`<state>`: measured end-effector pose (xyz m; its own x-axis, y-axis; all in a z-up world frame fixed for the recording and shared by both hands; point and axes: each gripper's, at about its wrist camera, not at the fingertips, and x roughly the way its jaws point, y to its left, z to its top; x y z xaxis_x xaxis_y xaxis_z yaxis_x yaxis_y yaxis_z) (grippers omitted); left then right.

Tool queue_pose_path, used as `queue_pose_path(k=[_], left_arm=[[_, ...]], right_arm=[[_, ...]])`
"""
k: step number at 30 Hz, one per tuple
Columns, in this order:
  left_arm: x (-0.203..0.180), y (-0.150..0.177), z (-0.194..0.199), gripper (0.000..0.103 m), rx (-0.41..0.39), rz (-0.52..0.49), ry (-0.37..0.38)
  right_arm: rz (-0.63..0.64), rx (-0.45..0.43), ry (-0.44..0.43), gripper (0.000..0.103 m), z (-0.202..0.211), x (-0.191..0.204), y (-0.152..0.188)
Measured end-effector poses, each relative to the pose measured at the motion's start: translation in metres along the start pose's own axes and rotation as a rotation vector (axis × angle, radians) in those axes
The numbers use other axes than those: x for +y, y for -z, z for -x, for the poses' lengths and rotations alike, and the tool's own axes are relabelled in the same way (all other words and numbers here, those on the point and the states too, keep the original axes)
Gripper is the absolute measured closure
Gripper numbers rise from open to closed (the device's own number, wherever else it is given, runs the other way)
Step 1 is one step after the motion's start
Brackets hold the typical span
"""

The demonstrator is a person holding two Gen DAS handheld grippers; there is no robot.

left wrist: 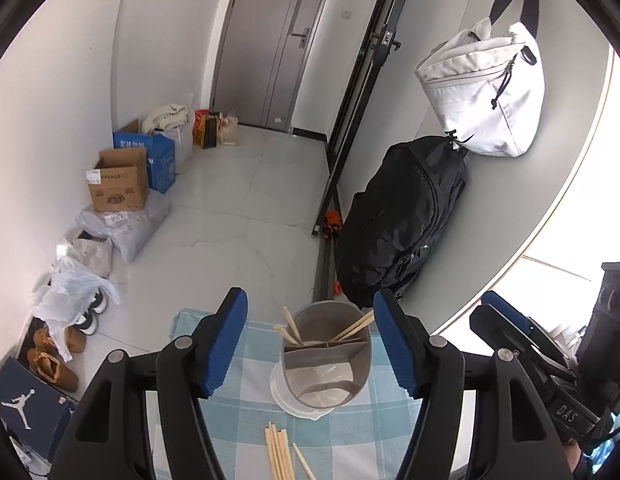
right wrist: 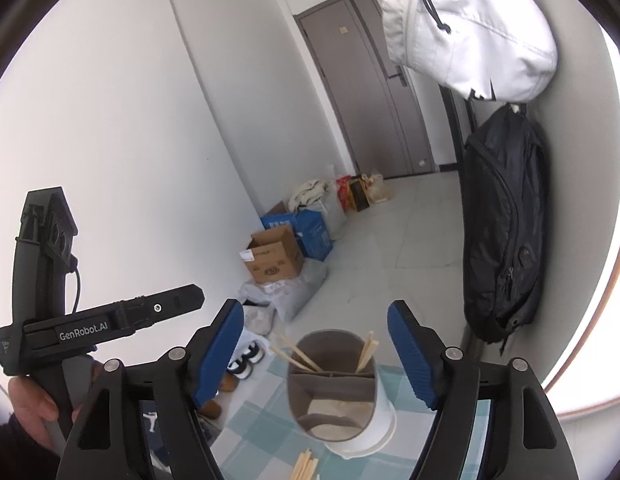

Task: Organize utensils
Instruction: 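Open both tools to release the chopsticks into the holder compartments, then lower the right tool to the chopstick bundle and grasp one chopstick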

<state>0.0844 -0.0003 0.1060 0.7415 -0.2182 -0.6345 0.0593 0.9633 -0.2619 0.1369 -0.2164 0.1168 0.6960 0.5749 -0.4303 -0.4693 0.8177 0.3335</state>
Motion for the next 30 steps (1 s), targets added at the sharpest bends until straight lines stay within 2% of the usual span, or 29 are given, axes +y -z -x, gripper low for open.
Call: queue_pose_path(k=[3,5,12,17,18,20,24,30], left_arm=[[-0.001,0.005,0.008,0.04,-0.02,-0.011,-0.028],[-0.001,0.008,0.013,0.031,-0.033,-0.007,-0.046],[0.002,0.024,0.028,0.03,-0.068,-0.017,-0.079],[0.003,0.04,0.033,0.029,-0.078,-0.034,-0.118],[0.003,0.043,0.033,0.028,-0.081,-0.036,-0.122],[0.005,0.055,0.032,0.018,-0.089,-0.039,-0.131],[0.011,0.074,0.026,0.018,-0.087,-0.048,-0.14],[0.03,0.102,0.007,0.018,-0.031,-0.011,-0.141]], right_arm=[[0.008,-0.018,0.025,0.015,0.008,0.006,0.004],[0.009,-0.025,0.031,0.009,0.013,0.009,0.007],[0.027,-0.03,0.027,0.007,0.025,0.022,0.025],[0.023,-0.049,0.035,0.0,0.033,0.026,0.045],[0.032,-0.051,0.042,0.0,0.034,0.027,0.051],[0.059,-0.046,0.055,0.0,0.035,0.03,0.062],[0.084,-0.009,0.071,0.0,0.028,0.031,0.087],[0.067,0.116,0.123,0.0,0.007,0.021,0.124]])
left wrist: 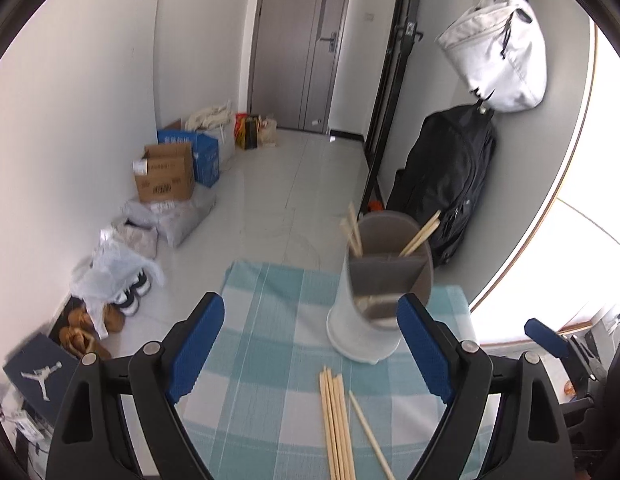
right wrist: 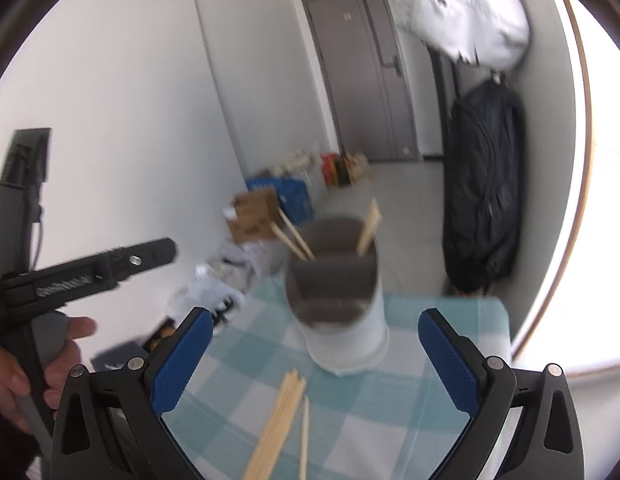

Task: Organize utensils
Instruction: 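Lower the right tool to the chopstick bundle and grasp one chopstick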

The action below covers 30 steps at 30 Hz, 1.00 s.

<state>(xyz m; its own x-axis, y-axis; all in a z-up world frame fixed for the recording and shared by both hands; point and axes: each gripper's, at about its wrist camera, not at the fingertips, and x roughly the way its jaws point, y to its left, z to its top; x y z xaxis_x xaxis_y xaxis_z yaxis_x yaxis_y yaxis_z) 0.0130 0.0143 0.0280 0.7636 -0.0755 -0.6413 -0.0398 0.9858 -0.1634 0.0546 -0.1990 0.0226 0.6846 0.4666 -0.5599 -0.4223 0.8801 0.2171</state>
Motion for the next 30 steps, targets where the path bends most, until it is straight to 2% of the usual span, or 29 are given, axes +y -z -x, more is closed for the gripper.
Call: queue_pose_path(k=[10,12,15,17,21,23,25,29,30], left_arm=[[0.03,0.035,-0.032,0.018,0.05,0.071,0.026],[0.034,0.041,-0.037,0.018,0.062,0.073,0.009],[0.039,0.048,-0.045,0.018,0.077,0.065,-0.033],[0.049,0.048,-0.048,0.018,0.102,0.124,-0.017],[0.064,0.047,-0.051,0.018,0.131,0.201,0.002],[0.069,0.047,-0.051,0.018,0.137,0.219,0.004],[0.074,0.047,-0.049,0.018,0.146,0.233,0.013],[0.081,0.049,-0.048,0.018,0.149,0.25,0.034],[0.082,0.049,-0.05,0.018,0.153,0.252,0.033]], right_arm=[[0.015,0.204,-0.017,0.0,-0.044,0.001,0.052],[0.019,0.245,-0.016,0.004,-0.055,0.003,0.063],[0.024,0.332,0.001,0.014,-0.076,0.005,0.075],[0.044,0.402,-0.005,0.031,-0.091,0.007,0.08],[0.108,0.505,0.0,0.04,-0.115,0.016,0.087],[0.139,0.549,-0.002,0.049,-0.127,0.021,0.087],[0.179,0.61,0.009,0.054,-0.14,0.026,0.086],[0.254,0.689,0.028,0.075,-0.157,0.034,0.085],[0.28,0.725,0.024,0.077,-0.163,0.036,0.087]])
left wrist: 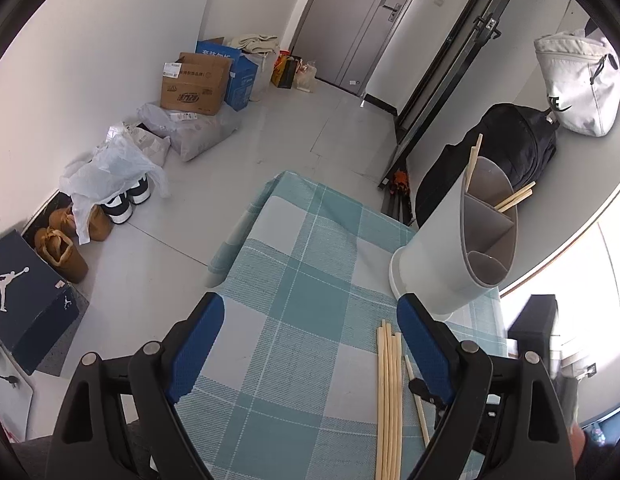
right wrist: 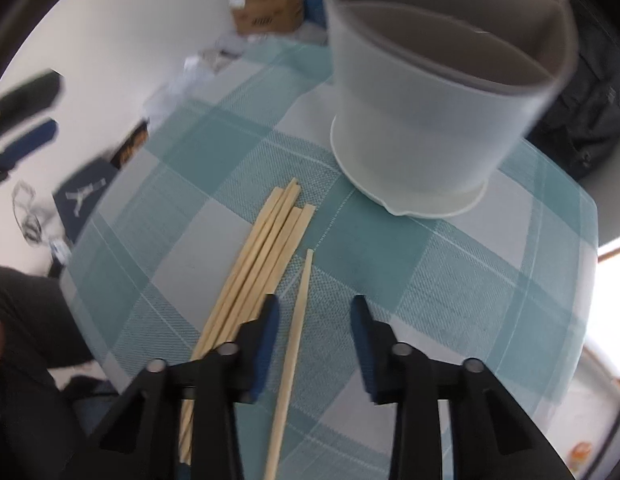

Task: Organize utensils
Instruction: 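Lower the right tool to the chopstick bundle and grasp one chopstick, then grasp a chopstick with the left tool while the right tool lifts its chopstick toward the holder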

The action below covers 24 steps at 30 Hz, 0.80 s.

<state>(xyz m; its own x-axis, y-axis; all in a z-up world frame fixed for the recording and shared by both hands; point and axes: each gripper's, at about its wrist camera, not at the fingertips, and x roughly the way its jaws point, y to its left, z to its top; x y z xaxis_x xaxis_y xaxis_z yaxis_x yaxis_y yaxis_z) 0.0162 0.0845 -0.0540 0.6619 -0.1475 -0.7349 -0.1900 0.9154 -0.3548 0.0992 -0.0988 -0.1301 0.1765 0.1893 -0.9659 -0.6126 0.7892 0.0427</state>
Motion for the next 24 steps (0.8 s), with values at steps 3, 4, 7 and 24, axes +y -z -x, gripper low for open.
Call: queue_pose_path(k=[3,4,7,24], left_arm=[[0.005,-0.001,-0.002,0.018,0.02,0.02,0.008],[0.006,-0.001,-0.003,0.018,0.028,0.032,0.014],[0.011,-0.004,-0.005,0.018,0.039,0.055,0.021],[0.008,0.003,-0.027,0.018,0.137,0.05,-0.013]], right_arm=[[0.087,0.029,0.024,0.078,-0.003,0.009,-0.006],[0.102,0.036,0.029,0.078,-0.004,0.011,-0.007],[0.159,0.052,0.044,0.087,-0.007,0.023,-0.01],[-0.139,-0.213,-0.14,0.099,0.039,-0.021,-0.003]])
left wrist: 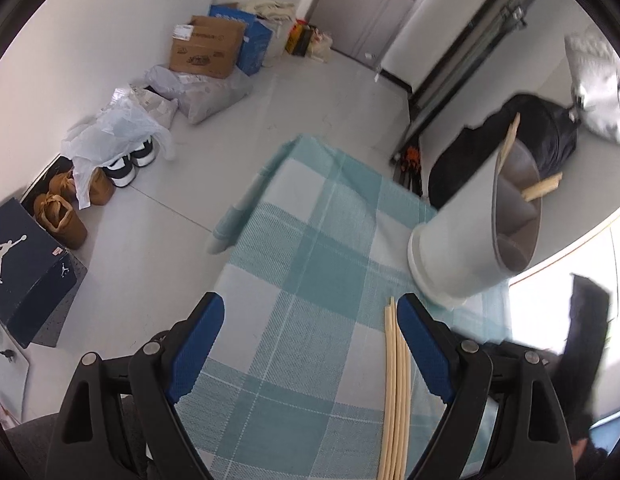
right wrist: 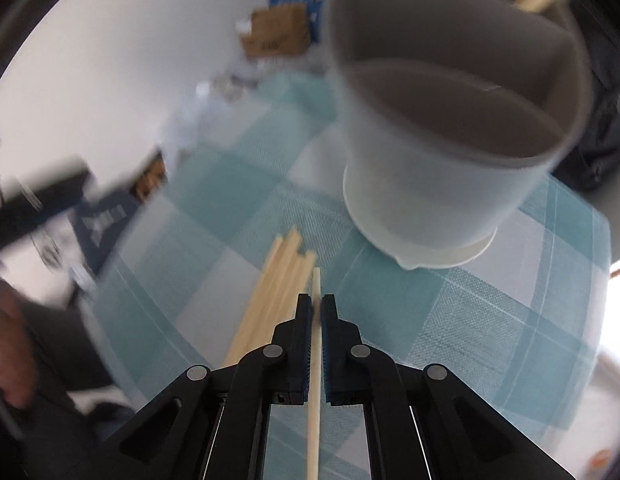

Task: Organize utensils
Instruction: 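Grasp a chopstick with the left tool while the right tool lifts its chopstick toward the holder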

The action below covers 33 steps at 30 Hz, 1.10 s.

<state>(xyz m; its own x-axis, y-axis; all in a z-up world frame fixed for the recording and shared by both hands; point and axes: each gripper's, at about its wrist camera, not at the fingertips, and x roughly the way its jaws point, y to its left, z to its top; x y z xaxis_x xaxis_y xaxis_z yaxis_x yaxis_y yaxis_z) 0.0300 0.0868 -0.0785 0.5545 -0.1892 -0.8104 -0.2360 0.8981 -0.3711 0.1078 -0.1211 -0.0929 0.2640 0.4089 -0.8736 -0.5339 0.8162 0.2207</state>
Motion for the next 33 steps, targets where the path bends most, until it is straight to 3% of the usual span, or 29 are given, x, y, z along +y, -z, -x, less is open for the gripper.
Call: queue_pose_path(k=[7,11,17,24,33], left_arm=[[-0.029,0.02,-0.027,0.018,0.128,-0.149,-0.047],[-0.037,0.029,-0.034,0.018,0.183,-0.191,-0.038],[-0.047,0.037,-0.047,0.018,0.206,-0.235,-0.12],[-0.06,0.049,-0.057,0.018,0.215,-0.324,-0.211],[-0.057,0.047,-0.06,0.018,0.228,-0.305,-0.246]], right_arm=[[-0.231,-0.197,-0.188,0.099,0.043,-0.035,0.014],[-0.344,-0.246,-0.277,0.099,0.051,-0.054,0.029],[-0.451,-0.289,-0.355,0.099,0.054,-0.073,0.046],[-0.532,-0.345,-0.388,0.099,0.063,-0.102,0.051],[-0.511,-0.372,-0.392,0.099,0.071,-0.104,0.052]])
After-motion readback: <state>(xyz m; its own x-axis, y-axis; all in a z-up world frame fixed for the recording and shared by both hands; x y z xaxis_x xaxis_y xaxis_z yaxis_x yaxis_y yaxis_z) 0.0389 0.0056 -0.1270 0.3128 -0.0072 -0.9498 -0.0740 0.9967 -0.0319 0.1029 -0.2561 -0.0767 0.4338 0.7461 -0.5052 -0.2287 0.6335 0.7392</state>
